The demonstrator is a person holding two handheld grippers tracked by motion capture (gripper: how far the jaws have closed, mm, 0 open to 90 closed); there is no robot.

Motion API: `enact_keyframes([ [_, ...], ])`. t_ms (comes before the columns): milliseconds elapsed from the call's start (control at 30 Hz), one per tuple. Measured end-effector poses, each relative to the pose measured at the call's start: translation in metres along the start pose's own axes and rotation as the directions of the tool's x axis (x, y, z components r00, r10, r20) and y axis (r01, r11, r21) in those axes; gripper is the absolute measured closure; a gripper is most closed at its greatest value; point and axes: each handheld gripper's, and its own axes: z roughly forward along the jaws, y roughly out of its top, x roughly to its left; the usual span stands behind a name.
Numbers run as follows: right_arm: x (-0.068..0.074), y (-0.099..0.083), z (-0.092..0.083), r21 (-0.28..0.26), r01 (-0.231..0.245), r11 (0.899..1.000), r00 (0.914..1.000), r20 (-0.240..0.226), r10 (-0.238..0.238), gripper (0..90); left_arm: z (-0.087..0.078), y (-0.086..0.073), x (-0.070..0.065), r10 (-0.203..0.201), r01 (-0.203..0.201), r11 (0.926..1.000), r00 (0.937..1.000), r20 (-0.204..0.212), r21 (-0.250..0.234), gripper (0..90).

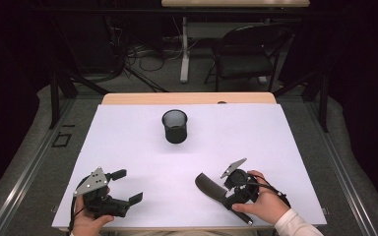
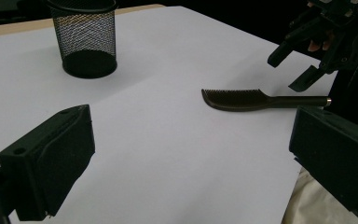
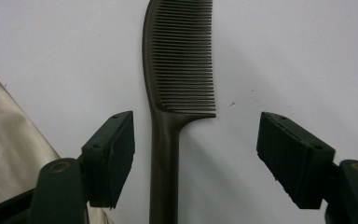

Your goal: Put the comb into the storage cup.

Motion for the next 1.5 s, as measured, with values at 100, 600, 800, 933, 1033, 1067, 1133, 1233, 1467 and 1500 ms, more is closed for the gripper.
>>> enact_keyframes([
  [100, 0.002, 0.001, 0.002, 0.018, 0.001, 1.0, 1.0, -0.001, -0.001, 29.3, 0.0, 0.0, 0.0, 0.002, -0.002, 1.0, 1.0, 0.002, 0.004, 0.3],
  [600, 0.006, 0.005, 0.012, 0.1, 0.031, 0.994, 0.9992, -0.027, -0.028, 35.2, 0.001, -0.001, 0.001, -0.006, 0.006, 1.0, 1.0, 0.004, 0.007, 0.4],
  [800, 0.007, 0.006, 0.013, 0.109, 0.028, 0.994, 0.9992, -0.033, -0.025, 37.5, 0.002, -0.001, 0.002, -0.008, 0.008, 0.9999, 1.0, -0.001, 0.007, 0.4],
  [933, 0.007, 0.006, 0.014, 0.124, 0.028, 0.992, 0.9987, -0.046, -0.022, 38.5, 0.002, -0.001, 0.002, -0.01, 0.01, 0.9999, 1.0, 0.0, 0.007, 0.4],
  [1033, 0.007, 0.005, 0.017, 0.152, 0.016, 0.988, 0.9988, -0.049, -0.009, 39.6, 0.002, -0.001, 0.002, -0.01, 0.01, 0.9999, 1.0, 0.0, 0.009, 0.3],
  [1067, 0.007, 0.005, 0.017, 0.154, 0.014, 0.988, 0.9988, -0.048, -0.007, 39.5, 0.002, -0.001, 0.002, -0.011, 0.011, 0.9999, 0.9999, 0.003, 0.01, 0.4],
  [1133, 0.006, 0.004, 0.018, 0.159, 0.011, 0.987, 0.9986, -0.052, -0.003, 39.5, 0.002, -0.001, 0.002, -0.011, 0.011, 0.9999, 0.9999, 0.003, 0.01, 0.3],
  [1233, 0.006, 0.002, 0.02, 0.172, 0.007, 0.985, 0.9987, -0.051, 0.002, 40.7, 0.002, -0.002, 0.002, -0.012, 0.012, 0.9999, 0.9999, 0.003, 0.01, 0.4],
  [1467, 0.005, 0.001, 0.024, 0.186, 0.01, 0.983, 0.9985, -0.055, 0.0, 43.8, 0.002, -0.002, 0.002, -0.014, 0.014, 0.9998, 0.9999, 0.003, 0.011, 0.4],
  [1500, 0.005, 0.0, 0.024, 0.186, 0.012, 0.982, 0.9986, -0.053, -0.002, 44.4, 0.002, -0.002, 0.002, -0.013, 0.013, 0.9999, 0.9999, 0.004, 0.011, 0.3],
])
